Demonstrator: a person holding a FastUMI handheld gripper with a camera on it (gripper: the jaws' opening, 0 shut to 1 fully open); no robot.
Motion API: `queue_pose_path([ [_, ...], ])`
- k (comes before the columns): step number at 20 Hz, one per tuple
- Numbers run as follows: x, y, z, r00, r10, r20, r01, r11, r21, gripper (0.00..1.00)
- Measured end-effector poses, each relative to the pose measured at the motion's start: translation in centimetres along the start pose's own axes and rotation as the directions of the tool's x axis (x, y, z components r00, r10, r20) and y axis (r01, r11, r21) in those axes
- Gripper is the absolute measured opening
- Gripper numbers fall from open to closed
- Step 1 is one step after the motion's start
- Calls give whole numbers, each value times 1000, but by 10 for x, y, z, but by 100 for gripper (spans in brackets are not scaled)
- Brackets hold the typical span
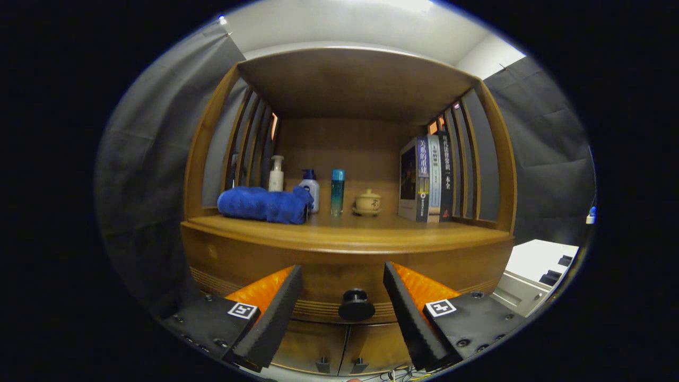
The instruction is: Pull open the drawer, take out the items inside it, and place them on the countertop above the cabinet.
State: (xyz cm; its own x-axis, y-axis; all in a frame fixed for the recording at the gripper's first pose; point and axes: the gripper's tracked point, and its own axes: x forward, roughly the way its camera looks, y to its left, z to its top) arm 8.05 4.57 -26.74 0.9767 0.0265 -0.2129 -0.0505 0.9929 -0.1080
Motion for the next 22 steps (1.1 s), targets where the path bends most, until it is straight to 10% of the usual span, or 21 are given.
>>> queue_pose_path([
  [7, 23, -10, -41, 996, -21, -90, 24, 999, 26, 98],
  [15, 28, -15, -48, 994, -18, -110, 24, 998, 51, 52],
  [22, 26, -16, -42, 994, -30, -110, 39, 996, 77, 36],
])
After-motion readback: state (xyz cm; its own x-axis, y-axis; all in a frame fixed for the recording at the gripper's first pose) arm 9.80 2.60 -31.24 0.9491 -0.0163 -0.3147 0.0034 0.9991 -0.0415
